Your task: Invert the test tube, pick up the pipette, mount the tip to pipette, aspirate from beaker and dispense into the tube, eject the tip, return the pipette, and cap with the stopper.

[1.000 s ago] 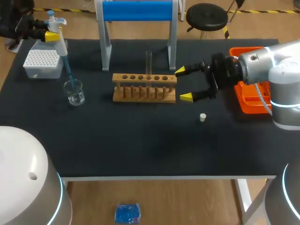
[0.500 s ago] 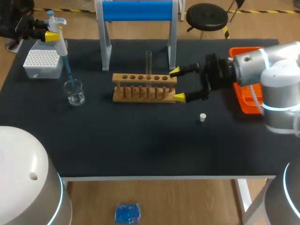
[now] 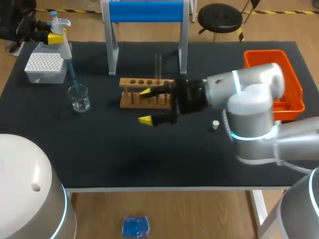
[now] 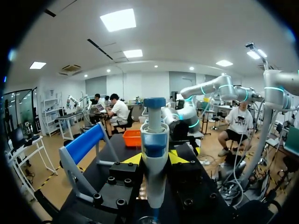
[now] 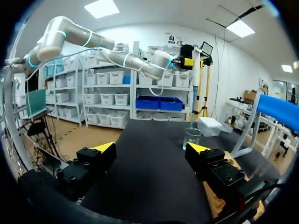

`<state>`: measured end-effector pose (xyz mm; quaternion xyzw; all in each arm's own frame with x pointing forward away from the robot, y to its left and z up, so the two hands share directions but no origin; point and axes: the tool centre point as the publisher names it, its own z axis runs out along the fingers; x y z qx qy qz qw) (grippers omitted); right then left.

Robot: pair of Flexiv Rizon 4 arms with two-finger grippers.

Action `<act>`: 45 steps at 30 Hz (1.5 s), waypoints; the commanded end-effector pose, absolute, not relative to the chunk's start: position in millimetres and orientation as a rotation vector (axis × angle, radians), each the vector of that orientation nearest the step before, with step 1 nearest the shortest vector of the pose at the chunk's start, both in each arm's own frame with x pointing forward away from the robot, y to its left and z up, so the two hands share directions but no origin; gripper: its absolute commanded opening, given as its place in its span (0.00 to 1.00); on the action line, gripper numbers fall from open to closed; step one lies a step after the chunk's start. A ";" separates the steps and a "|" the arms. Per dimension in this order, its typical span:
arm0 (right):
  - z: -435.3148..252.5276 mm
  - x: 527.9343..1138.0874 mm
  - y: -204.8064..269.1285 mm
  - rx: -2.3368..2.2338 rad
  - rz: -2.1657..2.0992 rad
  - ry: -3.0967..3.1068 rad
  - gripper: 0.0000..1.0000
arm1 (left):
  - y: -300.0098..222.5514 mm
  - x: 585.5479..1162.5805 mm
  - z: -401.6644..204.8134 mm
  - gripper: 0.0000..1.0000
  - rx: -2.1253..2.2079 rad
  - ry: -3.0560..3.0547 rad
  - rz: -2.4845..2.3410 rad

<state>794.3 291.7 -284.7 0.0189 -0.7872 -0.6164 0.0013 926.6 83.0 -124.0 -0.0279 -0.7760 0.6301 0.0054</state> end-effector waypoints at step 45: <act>-335.0 847.2 407.4 -0.256 -2.003 -2.691 1.00 | 83.7 927.4 -124.0 0.00 -0.090 -2.429 1.972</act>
